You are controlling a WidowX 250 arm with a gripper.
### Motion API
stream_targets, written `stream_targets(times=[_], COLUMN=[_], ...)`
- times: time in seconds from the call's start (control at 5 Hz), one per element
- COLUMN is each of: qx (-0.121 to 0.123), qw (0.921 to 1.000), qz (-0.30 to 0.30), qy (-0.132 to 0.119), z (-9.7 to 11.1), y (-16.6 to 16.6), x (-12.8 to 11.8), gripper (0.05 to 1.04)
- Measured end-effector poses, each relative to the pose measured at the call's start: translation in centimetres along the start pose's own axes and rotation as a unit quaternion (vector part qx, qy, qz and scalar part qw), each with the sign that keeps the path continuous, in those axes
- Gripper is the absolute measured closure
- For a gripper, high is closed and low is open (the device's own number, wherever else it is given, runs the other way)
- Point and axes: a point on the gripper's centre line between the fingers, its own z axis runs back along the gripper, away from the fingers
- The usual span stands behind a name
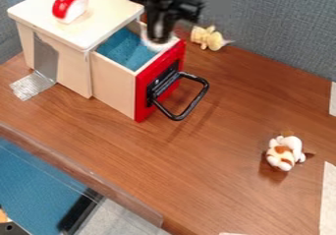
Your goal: Put the object inside the drawer
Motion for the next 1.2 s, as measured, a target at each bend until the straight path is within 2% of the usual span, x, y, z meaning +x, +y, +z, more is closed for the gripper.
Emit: stream_targets(times=[0.2,0.4,0.6,0.8,1.2], qx=[0.012,0.008,-0.010,-0.025,-0.019], qw=[0.9998,0.9998,0.9996,0.9991,0.9987], qz=[0.013,0.016,0.017,0.024,0.031], qy=[0.002,0.013,0.022,0.025,0.035], z=[-0.6,-1.1,-1.5,-1.5,-1.6], y=[1.5,2.0,1.6,1.4,2.1], x=[-0.2,-0.7,-1.2,-1.2,-1.6], gripper=[0.858,0.858,0.827,0.716,0.143])
